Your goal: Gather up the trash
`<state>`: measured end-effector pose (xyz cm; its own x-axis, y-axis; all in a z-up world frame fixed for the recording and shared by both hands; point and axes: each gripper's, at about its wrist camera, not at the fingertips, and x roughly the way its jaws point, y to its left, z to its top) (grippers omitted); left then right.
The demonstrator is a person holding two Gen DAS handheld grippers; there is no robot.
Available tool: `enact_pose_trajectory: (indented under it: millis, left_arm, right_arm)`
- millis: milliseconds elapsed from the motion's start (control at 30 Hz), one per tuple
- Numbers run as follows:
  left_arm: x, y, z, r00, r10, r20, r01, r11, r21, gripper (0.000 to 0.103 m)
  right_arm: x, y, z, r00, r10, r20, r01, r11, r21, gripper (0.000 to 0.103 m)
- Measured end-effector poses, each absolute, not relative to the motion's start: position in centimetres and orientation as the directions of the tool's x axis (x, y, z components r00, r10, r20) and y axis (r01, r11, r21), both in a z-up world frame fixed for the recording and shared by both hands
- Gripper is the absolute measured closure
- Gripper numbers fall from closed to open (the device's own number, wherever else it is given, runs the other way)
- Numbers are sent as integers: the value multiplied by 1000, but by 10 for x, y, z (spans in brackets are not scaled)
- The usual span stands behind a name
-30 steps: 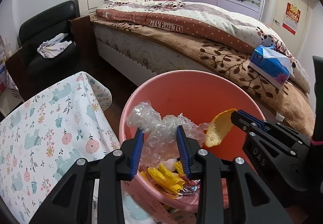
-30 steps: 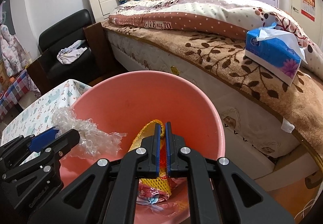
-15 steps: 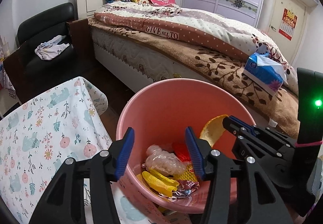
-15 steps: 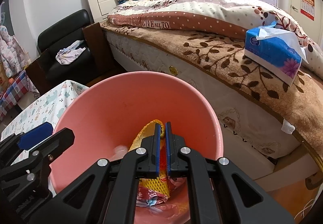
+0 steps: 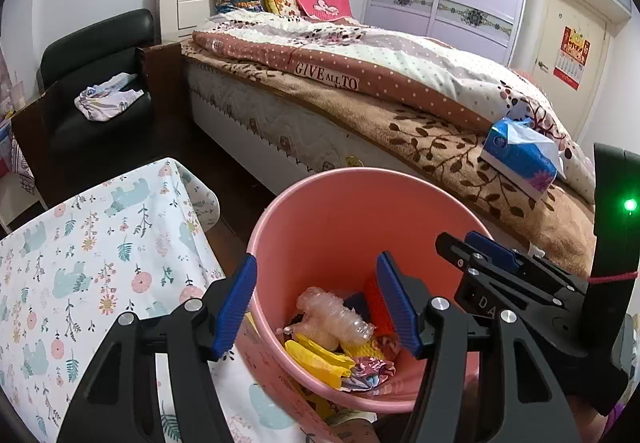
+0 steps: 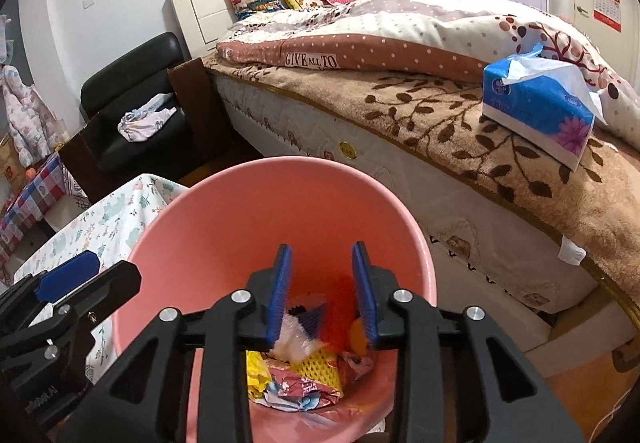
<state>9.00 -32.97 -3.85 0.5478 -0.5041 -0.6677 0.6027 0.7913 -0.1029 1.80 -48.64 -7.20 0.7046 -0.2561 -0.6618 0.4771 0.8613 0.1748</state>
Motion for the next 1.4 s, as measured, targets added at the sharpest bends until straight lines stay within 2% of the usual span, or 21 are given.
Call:
enact_pose_trajectory:
  millis: [433, 567, 933, 1100, 1233, 1400]
  left_arm:
    - [71, -305, -17, 589, -512, -625, 588, 802, -103, 42]
    - [63, -294, -7, 603, -516, -609, 580, 807, -110, 42]
    - [43, -261, 10, 643, -498, -582, 533, 836, -126, 41]
    - [38, -243, 15, 681, -452, -576, 482, 869, -113, 41]
    - [35, -228, 18, 698, -440, -565, 457, 881, -122, 41]
    - [27, -213, 20, 707, -444, -551, 456, 881, -124, 41]
  right_arm:
    - [-8, -464, -47, 749, -251, -613, 442, 878, 181, 68]
    - [-20, -453, -37, 770, -250, -587, 431, 882, 189, 59]
    - [-45, -418, -18, 806, -236, -543, 387, 904, 181, 58]
    - [-52, -403, -13, 819, -226, -528, 372, 909, 187, 57]
    - [-58, -389, -8, 827, -226, -515, 365, 912, 186, 48]
    - [-63, -380, -4, 832, -229, -505, 362, 914, 183, 47]
